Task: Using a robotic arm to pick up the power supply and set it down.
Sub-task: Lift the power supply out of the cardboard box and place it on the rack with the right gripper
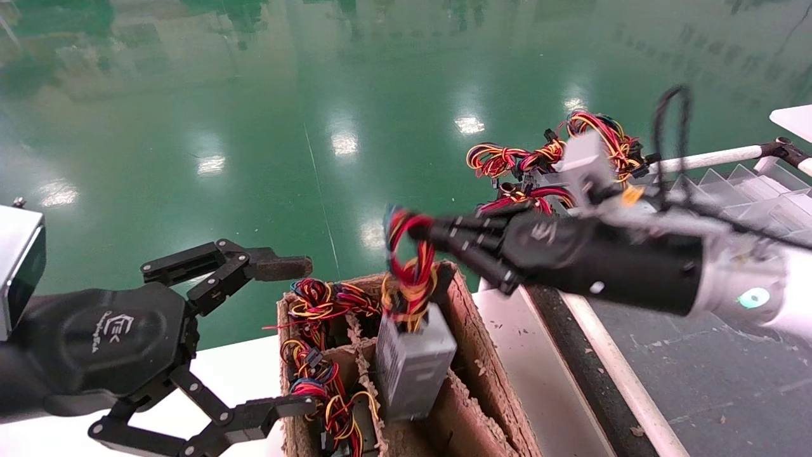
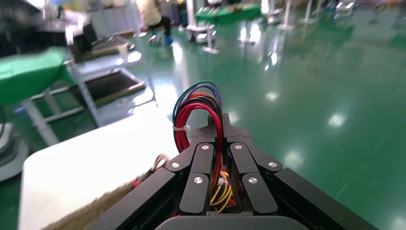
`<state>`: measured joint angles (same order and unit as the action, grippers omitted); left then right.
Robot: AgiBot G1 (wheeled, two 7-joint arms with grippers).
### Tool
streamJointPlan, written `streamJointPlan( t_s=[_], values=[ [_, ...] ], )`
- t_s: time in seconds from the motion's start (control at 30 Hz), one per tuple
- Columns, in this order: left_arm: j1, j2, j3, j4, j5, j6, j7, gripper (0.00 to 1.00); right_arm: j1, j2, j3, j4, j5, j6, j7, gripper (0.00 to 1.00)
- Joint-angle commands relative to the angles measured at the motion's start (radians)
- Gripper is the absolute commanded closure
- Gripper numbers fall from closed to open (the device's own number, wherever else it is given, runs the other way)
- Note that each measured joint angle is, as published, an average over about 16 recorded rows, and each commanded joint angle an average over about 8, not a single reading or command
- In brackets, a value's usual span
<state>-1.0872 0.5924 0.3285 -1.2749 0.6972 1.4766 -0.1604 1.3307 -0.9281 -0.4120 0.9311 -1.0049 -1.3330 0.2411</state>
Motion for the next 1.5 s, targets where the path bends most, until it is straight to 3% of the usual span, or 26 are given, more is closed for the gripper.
streamJointPlan(
  t_s=[0.03,0.27,0.47,0.77,1.0,1.5],
  values=[
    [0.000,0.000,0.000,0.000,0.000,0.000,0.000,0.00,0.001,0.018,0.019,0.021,0.020,0.009,0.011,1.00],
    [0.000,0.000,0.000,0.000,0.000,0.000,0.000,0.00,0.082,0.021,0.056,0.008,0.039,0.051,0.012,1.00],
    [0.000,0.000,0.000,0.000,0.000,0.000,0.000,0.00,0.203,-0.010,0.077,-0.075,0.022,0.097,-0.040,1.00],
    [0.000,0.000,0.001,0.000,0.000,0.000,0.000,0.00,0.431,-0.070,0.093,-0.344,-0.010,0.138,-0.152,1.00],
    [0.000,0.000,0.001,0.000,-0.001,0.000,0.000,0.00,0.576,-0.066,0.102,-0.560,-0.037,0.177,-0.251,1.00],
    [0.000,0.000,0.001,0.000,-0.001,0.000,0.001,0.00,0.654,0.061,0.114,-0.817,-0.064,0.267,-0.451,1.00]
  ],
)
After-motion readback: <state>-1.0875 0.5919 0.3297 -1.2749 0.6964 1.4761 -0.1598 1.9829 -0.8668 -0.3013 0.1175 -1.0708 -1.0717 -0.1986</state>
